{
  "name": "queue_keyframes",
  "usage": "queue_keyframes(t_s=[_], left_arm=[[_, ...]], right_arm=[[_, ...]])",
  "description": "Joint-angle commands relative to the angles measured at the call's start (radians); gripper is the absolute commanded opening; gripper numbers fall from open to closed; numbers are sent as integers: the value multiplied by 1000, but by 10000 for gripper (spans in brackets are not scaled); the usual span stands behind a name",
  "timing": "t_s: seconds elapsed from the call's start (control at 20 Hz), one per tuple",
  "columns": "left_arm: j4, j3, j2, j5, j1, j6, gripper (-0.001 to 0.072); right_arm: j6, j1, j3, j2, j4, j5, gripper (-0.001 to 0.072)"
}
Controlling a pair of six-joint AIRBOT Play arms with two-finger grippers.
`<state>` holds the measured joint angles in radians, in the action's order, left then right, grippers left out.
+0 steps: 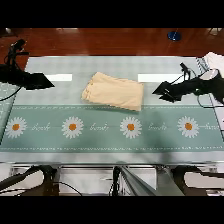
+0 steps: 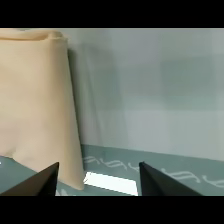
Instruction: Fold the shirts.
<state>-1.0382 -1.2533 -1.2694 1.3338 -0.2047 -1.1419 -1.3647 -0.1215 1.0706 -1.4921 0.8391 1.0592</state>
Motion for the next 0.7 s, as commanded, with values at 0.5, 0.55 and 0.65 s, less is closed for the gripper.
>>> queue_keyframes(t_s=[0.5, 0.55, 0.65], left_arm=[[-5, 0, -1, 39, 24, -23, 473], [-5, 0, -1, 39, 24, -23, 472], [-5, 0, -1, 39, 24, -23, 472]], right_arm=[[103, 229, -34, -217, -451, -217, 172], [111, 229, -22, -214, -461, -195, 24], [216, 209, 24, -177, -493, -134, 24]])
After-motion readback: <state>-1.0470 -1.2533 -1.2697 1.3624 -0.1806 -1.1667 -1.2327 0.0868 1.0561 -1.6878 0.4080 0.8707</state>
